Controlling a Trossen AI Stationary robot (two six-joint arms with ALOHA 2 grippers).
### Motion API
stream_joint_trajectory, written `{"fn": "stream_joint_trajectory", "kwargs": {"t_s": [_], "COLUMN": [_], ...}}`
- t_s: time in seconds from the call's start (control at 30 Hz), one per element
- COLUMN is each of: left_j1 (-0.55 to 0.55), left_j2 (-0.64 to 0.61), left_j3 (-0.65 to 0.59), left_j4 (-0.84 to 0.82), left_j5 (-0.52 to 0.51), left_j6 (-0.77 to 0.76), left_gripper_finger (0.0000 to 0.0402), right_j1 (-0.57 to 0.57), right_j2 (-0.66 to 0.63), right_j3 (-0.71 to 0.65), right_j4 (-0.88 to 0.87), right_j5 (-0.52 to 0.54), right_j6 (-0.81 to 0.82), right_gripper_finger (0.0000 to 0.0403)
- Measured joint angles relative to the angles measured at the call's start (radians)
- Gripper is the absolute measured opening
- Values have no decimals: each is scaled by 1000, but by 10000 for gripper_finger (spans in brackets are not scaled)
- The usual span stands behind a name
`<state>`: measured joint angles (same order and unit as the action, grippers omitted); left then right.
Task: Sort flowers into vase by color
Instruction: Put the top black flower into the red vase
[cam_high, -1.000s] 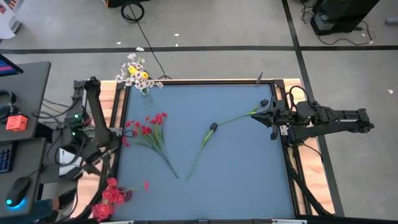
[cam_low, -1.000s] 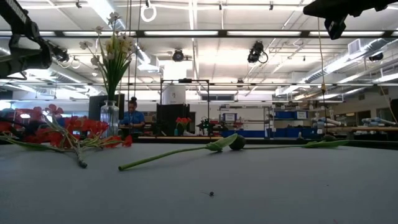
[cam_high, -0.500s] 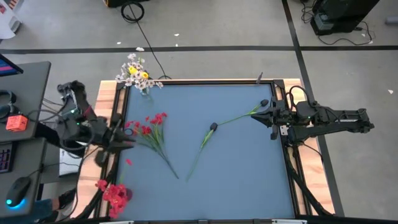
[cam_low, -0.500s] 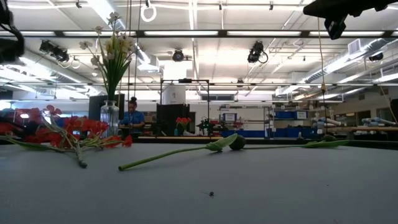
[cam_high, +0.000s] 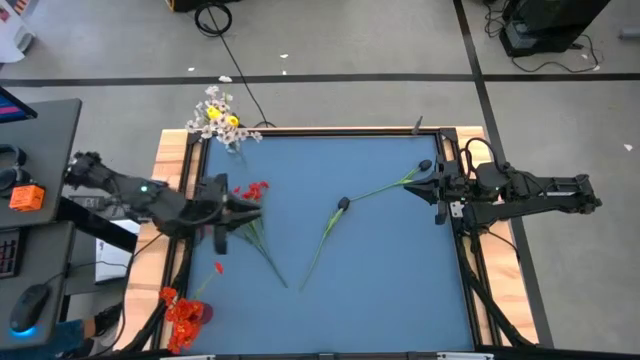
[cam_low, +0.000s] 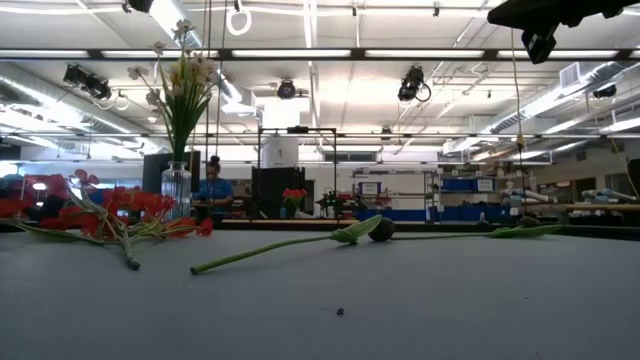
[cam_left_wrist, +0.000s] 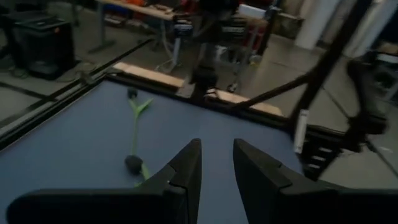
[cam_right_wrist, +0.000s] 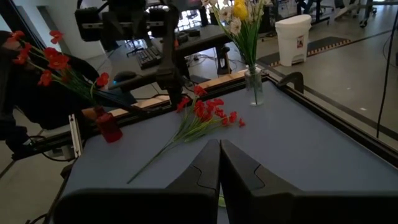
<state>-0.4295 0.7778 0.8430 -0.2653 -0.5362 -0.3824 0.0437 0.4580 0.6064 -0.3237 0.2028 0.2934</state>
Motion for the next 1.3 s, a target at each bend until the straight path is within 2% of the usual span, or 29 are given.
{"fn": "stream_joint_trajectory", "kwargs": {"t_s": [0.27,0.37,0.57,0.73,0.9,1.0,1.07,1.13,1.3], "left_j1": [239,285,353,391,409,414,416,416,416], "left_j2": [99,140,217,246,245,244,244,244,244], "left_j3": [0,0,-1,-1,-1,-1,-1,-1,-1], "left_j4": [104,105,114,124,125,128,127,127,127], "left_j5": [187,190,190,187,140,122,118,118,99], "left_j6": [-15,-15,-15,-20,-101,-155,-180,-192,-168], "left_gripper_finger": [98,98,98,98,98,98,98,98,98], "right_j1": [0,-10,-14,-22,-64,-104,-147,-195,-303], "right_j2": [0,3,27,43,111,205,279,345,529], "right_j3": [0,0,0,2,1,1,1,0,-1], "right_j4": [1,52,232,327,290,232,170,91,-133], "right_j5": [4,61,30,47,172,248,274,259,97], "right_j6": [-12,-68,110,104,354,474,637,810,1156], "right_gripper_finger": [19,19,19,19,18,13,7,6,5]}}
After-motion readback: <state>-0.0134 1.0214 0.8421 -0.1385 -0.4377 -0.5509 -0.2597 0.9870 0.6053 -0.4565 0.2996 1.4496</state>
